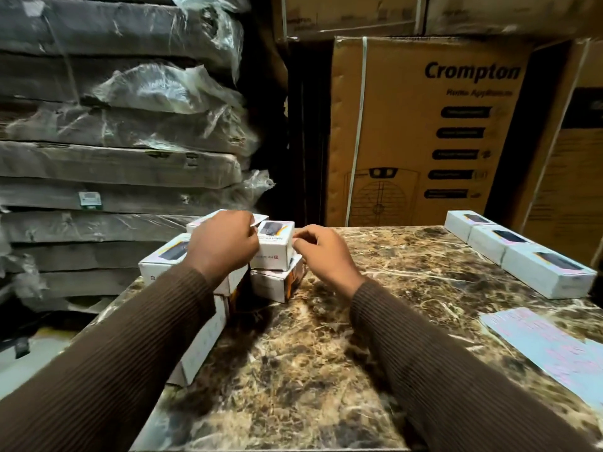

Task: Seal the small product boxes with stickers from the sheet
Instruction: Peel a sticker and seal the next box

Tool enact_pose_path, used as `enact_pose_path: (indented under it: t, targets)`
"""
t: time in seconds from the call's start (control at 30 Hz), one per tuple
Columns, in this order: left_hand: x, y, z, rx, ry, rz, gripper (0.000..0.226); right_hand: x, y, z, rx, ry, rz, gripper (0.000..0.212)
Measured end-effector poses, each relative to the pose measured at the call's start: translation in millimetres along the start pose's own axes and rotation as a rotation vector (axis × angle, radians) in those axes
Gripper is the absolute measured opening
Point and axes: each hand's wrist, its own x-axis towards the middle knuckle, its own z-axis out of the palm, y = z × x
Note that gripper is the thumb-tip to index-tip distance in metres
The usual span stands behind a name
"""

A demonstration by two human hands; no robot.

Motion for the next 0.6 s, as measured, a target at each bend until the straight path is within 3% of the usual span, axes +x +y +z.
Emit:
enact_pose_path:
  t: [0.3, 0.5, 0.6]
  targets:
    - [21.2, 19.1, 9.4, 0.026, -0.049, -0.005, 0.028, 1.8, 12.5, 11.9, 0.076, 0.044, -0.047, 0.019]
    - [15.1, 62.8, 7.8, -0.249, -0.008, 0.05, 0.029, -10.8, 19.1, -52.3, 0.143, 0.118, -0.085, 0.019]
    - [4.1, 97.8, 17.3, -0.358, -0.063, 0.061, 0.026, -16.5, 39.5, -97.0, 0.097, 0.154, -0.058, 0.02]
